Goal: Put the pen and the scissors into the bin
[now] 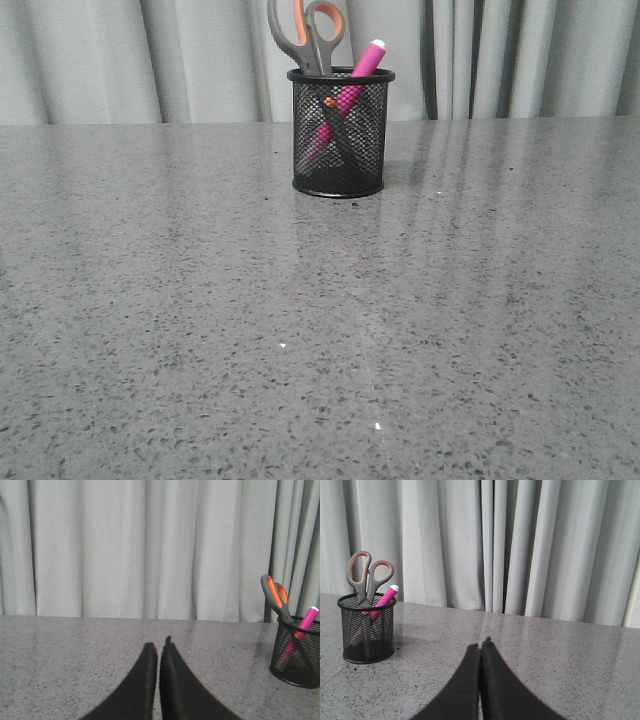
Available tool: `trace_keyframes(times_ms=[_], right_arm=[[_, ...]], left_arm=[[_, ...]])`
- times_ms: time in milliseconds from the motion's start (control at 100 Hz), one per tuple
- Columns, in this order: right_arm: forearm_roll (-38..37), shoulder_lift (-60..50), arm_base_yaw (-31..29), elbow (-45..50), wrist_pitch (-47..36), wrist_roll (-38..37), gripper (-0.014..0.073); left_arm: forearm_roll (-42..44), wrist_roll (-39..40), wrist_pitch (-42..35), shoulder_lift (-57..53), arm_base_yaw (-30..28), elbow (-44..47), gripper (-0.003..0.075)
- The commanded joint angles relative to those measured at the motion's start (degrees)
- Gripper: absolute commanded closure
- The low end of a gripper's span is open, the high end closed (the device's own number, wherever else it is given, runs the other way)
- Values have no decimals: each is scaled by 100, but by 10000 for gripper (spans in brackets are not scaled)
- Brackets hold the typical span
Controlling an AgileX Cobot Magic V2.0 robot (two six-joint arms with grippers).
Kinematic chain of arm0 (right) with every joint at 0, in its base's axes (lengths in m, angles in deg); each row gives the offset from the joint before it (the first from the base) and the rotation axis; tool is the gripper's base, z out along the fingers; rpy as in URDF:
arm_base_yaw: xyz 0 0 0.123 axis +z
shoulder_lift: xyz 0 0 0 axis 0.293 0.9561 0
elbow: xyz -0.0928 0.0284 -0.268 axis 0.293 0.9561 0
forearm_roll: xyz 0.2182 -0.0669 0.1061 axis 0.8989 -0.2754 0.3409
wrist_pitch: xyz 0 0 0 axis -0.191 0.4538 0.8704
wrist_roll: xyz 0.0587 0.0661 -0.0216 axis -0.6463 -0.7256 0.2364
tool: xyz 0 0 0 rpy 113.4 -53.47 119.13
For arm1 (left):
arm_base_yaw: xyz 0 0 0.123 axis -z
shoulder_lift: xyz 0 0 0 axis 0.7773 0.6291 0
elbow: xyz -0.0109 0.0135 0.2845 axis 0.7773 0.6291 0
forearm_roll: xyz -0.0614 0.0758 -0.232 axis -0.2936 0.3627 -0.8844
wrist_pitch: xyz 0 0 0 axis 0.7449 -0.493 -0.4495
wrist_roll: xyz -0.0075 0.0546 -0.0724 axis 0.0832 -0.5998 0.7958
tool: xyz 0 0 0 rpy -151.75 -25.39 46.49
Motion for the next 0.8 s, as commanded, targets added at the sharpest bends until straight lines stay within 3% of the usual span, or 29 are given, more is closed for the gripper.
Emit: trace_keyframes(times_ms=[0, 70, 120, 170, 290, 360, 410, 790], right_arm=[[7, -59, -23, -151, -389, 35, 662], [7, -59, -23, -151, -389, 35, 662], [7, -59, -23, -151, -389, 35, 662], [7, -59, -23, -151, -389, 35, 662], [7, -59, -23, -151, -389, 35, 662], [7, -59, -23, -151, -389, 35, 662], [7, -59, -23, -151, -389, 35, 662], [7, -59, -23, -151, -389, 35, 662]], left_arm=[[-68, 17, -2, -55, -15, -149, 739], [252, 89, 9, -55, -15, -149, 739], [805, 621, -52, -55, -15, -149, 739], [1801, 1685, -163, -55, -15, -149, 739], [5613, 5357, -353, -55, -15, -149, 739], [7154, 6660, -399, -55, -15, -149, 739], [7535, 7121, -399, -55, -15, -118, 739], [7961, 7697, -830, -190, -15, 851, 739]])
